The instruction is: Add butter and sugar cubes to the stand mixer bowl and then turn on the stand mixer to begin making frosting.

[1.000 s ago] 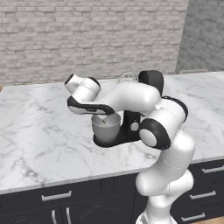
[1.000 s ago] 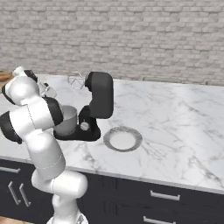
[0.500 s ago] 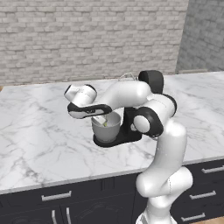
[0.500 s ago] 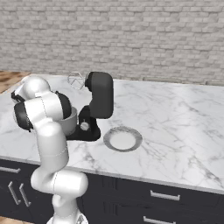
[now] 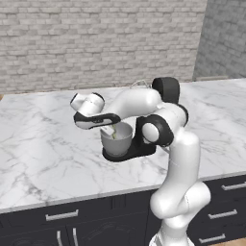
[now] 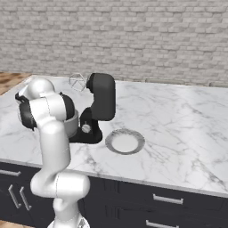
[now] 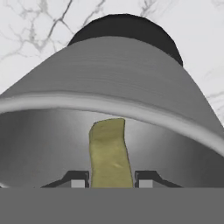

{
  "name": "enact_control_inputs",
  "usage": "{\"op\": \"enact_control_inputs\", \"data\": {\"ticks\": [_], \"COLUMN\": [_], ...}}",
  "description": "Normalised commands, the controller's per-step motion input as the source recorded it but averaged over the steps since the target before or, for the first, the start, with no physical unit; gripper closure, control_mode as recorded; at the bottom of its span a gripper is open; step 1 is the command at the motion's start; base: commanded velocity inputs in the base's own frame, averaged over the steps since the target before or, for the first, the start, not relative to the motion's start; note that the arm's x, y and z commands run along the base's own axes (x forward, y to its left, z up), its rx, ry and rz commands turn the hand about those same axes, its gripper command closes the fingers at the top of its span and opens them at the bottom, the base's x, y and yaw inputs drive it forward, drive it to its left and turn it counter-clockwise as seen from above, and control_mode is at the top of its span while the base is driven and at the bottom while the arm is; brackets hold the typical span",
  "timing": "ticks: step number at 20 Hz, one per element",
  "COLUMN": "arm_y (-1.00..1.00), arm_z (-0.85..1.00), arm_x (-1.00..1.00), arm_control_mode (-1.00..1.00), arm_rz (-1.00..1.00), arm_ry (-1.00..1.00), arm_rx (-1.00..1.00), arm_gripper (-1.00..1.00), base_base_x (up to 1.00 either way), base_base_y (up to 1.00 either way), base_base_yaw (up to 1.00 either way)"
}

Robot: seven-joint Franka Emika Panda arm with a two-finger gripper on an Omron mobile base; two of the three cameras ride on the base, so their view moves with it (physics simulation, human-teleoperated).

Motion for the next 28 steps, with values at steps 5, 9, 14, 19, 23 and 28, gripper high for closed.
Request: {"op": "enact_control_inputs", "data": {"ticks": [5,9,14,19,23,28], "arm_y": [-0.1,-0.25,-0.23,-0.22,-0.04,-0.1], "arm_z": [-0.34,-0.11,0.05,0.74,1.0,1.0], "arm_x": [0.17,0.01,-0.06,-0.57,-0.9,-0.98], "arm_control_mode": [-1.0,-1.0,-1.0,-1.0,-1.0,-1.0], "arm_rz": [0.0,0.01,0.0,0.0,0.0,0.02], "arm_ry": [0.0,0.0,0.0,-0.05,-0.06,-0.05], "arm_rx": [0.0,0.0,0.0,0.12,0.2,0.19], "arm_gripper": [-1.0,-1.0,-1.0,-1.0,-1.0,-1.0], "base_base_x": [0.0,0.0,0.0,0.0,0.0,0.0], "base_base_y": [0.0,0.0,0.0,0.0,0.0,0.0], "base_base_yaw": [0.0,0.0,0.0,0.0,0.0,0.0]}}
